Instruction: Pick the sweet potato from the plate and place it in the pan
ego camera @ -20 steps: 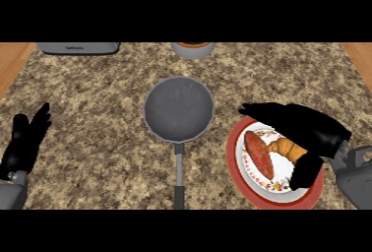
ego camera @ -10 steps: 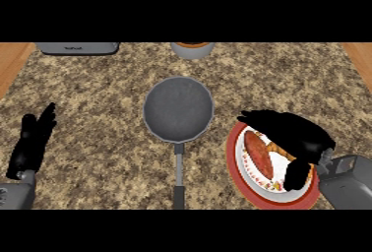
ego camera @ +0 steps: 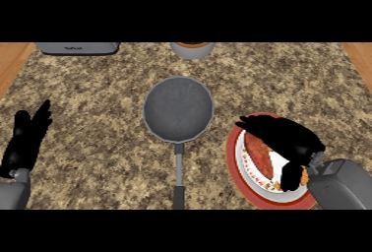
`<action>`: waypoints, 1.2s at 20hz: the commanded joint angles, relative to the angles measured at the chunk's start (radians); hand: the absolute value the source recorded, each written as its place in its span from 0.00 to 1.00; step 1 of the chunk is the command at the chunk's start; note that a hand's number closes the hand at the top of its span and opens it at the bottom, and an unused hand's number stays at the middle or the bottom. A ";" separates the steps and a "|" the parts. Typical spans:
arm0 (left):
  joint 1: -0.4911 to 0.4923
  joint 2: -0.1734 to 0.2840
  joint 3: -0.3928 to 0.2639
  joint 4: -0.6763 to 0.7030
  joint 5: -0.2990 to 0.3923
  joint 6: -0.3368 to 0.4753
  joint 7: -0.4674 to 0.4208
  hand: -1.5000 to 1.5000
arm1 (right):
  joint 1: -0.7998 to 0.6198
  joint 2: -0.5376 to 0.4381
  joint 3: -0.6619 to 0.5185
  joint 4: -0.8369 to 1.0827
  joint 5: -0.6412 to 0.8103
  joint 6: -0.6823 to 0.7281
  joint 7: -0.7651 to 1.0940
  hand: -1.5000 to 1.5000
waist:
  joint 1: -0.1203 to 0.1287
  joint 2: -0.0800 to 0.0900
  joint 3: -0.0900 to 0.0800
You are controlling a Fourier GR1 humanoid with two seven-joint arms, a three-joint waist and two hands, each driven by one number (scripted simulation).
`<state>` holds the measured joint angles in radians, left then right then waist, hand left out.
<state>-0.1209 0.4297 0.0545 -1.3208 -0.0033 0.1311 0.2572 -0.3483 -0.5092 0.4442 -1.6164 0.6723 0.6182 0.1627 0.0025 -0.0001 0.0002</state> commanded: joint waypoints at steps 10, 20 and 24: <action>-0.017 -0.041 0.080 0.090 -0.048 -0.071 -0.087 0.50 | -0.024 0.142 -0.059 0.138 0.188 0.016 -0.102 0.00 | 0.000 0.001 0.000; 0.044 -0.098 0.088 0.017 -0.090 -0.063 -0.065 0.50 | 0.052 0.207 -0.044 0.141 0.328 -0.008 -0.092 0.00 | 0.000 0.000 0.000; 0.024 -0.082 0.105 -0.021 -0.075 -0.083 -0.024 0.50 | 0.056 0.157 -0.011 0.172 0.394 -0.129 -0.222 1.00 | 0.000 0.000 0.000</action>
<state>-0.0986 0.3443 0.1402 -1.3494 -0.0914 0.0693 0.2474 -0.3167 -0.3439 0.3910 -1.4393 1.0011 0.5692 -0.0065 0.0033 -0.0006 -0.0004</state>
